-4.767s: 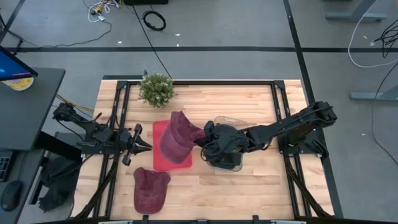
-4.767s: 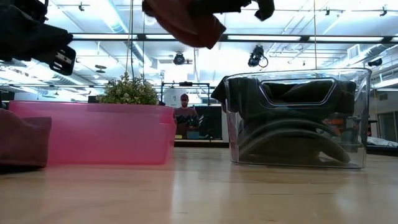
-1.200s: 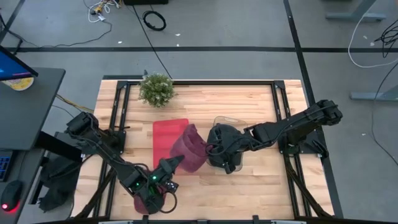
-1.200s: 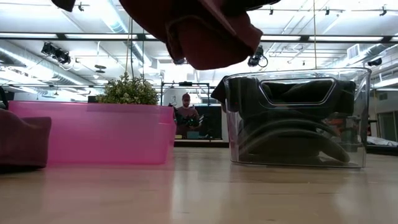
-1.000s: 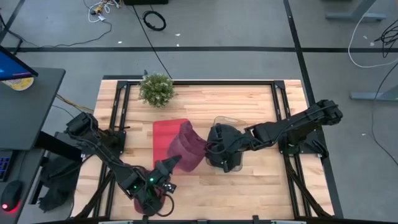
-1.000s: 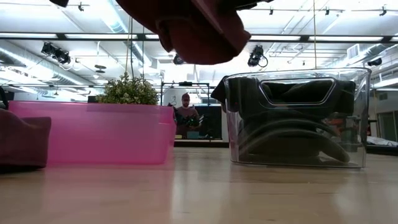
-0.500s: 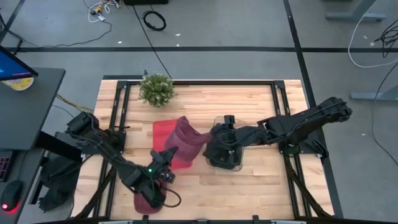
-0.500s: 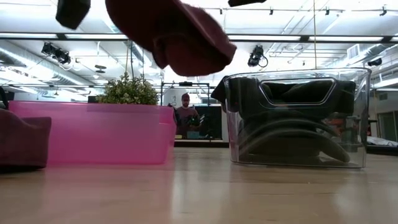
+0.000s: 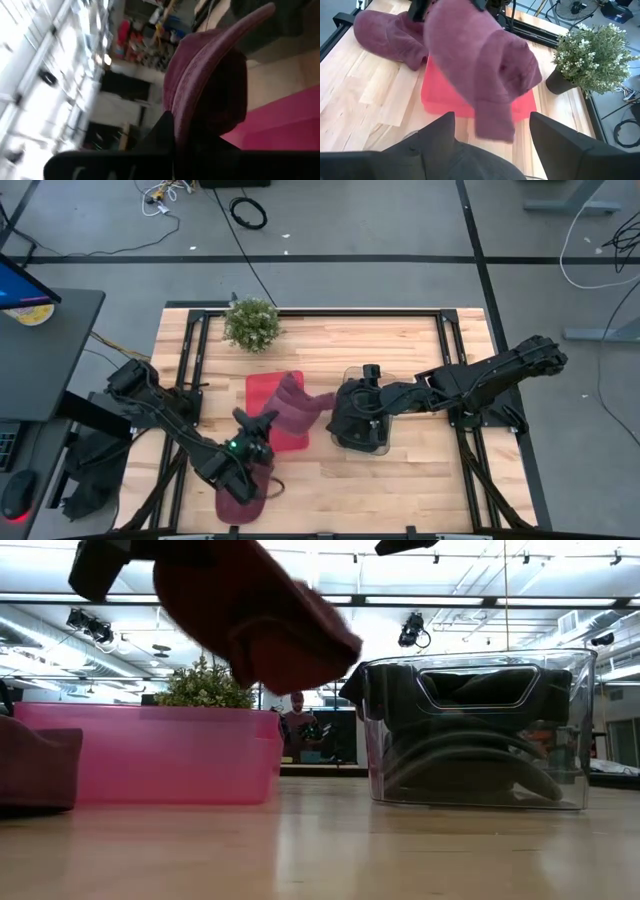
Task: Pick & Place hat
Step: Put the top maroon cap into the red bin
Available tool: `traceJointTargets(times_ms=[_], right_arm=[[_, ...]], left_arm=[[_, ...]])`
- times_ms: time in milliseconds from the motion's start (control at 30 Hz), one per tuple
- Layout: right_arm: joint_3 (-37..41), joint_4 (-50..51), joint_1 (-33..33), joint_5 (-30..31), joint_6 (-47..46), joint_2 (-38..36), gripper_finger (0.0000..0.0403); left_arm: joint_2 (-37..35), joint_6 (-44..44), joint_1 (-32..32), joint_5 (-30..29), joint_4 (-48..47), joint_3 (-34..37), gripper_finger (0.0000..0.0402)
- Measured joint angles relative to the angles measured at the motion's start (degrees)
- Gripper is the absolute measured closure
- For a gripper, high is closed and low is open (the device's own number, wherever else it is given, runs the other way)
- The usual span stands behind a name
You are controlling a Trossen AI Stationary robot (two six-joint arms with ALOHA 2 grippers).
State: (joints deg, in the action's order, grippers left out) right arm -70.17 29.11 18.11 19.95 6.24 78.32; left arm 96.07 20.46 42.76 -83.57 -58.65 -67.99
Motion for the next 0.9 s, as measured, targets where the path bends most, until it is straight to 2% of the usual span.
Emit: traceJointTargets(times_ms=[133,200,233,333,500,800,900], right_arm=[[0.0,0.1,0.0,0.0,0.0,0.0,0.0149],[0.0,0.1,0.0,0.0,0.0,0.0,0.015],[0.0,0.2,0.0,0.0,0.0,0.0,0.015],[0.0,0.1,0.0,0.0,0.2,0.0,0.015],[0.0,0.1,0.0,0.1,0.2,0.0,0.015],[0.0,0.1,0.0,0.2,0.2,0.0,0.0151],[0.0,0.0,0.0,0.1,0.2,0.0,0.0151]], left_arm=[[-2.3,31.0,-1.5,2.9,-21.8,0.0,0.0391],[-2.7,41.5,-2.0,8.1,-31.2,0.0,0.0391],[-2.6,43.3,-2.1,11.6,-31.3,0.2,0.0391],[-2.4,37.9,-2.4,15.7,-29.5,1.5,0.0391],[-1.2,38.8,-5.4,23.5,-31.1,1.9,0.0391],[-0.8,38.9,-7.0,29.3,-31.3,1.7,0.0391],[-0.8,38.9,-7.4,29.5,-30.6,1.7,0.0387]])
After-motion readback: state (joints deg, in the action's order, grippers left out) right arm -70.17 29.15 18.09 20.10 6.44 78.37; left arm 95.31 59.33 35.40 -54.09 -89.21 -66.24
